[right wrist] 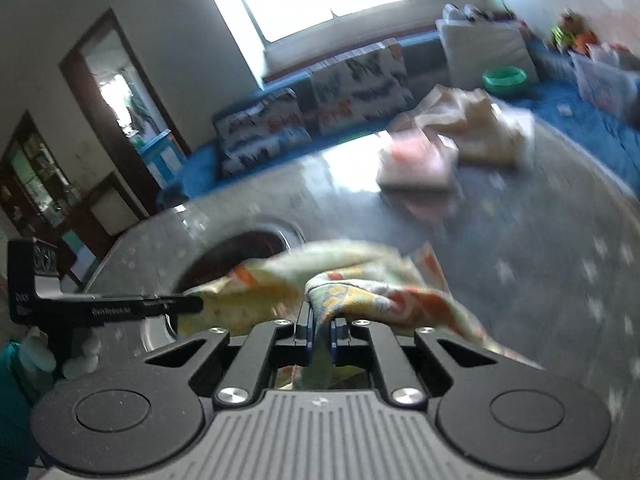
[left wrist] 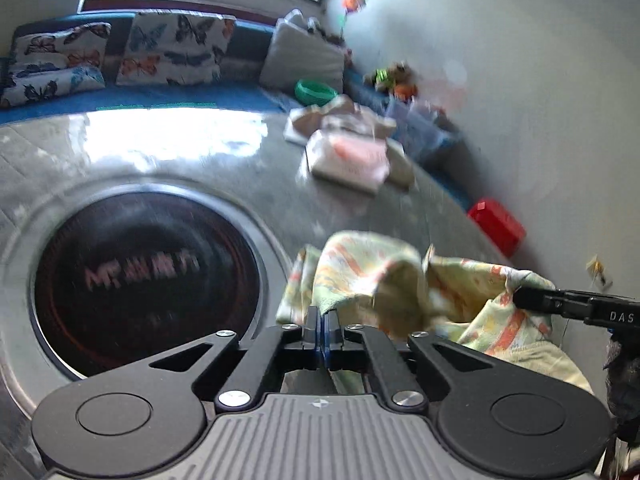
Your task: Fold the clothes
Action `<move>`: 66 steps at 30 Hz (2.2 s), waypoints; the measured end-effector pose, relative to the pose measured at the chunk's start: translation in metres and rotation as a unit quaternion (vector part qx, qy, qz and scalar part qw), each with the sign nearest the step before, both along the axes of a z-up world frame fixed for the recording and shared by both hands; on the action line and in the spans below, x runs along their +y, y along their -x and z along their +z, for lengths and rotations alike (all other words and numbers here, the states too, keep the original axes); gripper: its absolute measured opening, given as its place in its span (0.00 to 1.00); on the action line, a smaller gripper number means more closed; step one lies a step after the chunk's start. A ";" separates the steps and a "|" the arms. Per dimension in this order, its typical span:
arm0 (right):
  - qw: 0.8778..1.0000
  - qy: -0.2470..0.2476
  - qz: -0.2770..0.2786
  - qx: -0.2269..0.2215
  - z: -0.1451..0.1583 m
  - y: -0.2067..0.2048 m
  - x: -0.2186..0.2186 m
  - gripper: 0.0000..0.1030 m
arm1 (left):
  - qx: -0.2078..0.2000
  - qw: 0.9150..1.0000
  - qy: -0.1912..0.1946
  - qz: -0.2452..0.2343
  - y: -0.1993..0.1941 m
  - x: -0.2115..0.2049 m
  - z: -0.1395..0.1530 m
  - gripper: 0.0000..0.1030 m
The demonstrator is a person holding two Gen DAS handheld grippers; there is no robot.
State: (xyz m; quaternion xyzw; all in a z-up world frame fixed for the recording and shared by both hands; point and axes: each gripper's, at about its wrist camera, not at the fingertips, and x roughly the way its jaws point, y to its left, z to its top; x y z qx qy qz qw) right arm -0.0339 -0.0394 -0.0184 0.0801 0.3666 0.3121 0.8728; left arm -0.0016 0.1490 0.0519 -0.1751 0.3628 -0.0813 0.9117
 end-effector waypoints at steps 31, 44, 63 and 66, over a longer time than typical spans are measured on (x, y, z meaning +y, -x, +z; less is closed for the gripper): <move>0.980 -0.075 0.096 -0.157 0.148 -0.084 0.161 0.06 | -0.151 0.960 -0.093 0.219 0.032 0.150 0.164 0.01; 0.960 0.075 0.267 -0.022 0.033 0.004 0.154 0.06 | 0.019 0.975 -0.110 0.190 0.166 0.092 0.033 0.01; 0.976 0.120 0.180 -0.024 -0.001 -0.048 0.129 0.32 | 0.063 0.974 -0.105 0.189 0.202 0.094 -0.001 0.28; 0.982 0.115 0.151 -0.014 -0.017 -0.082 0.149 0.32 | 0.064 0.973 -0.105 0.195 0.202 0.095 -0.001 0.31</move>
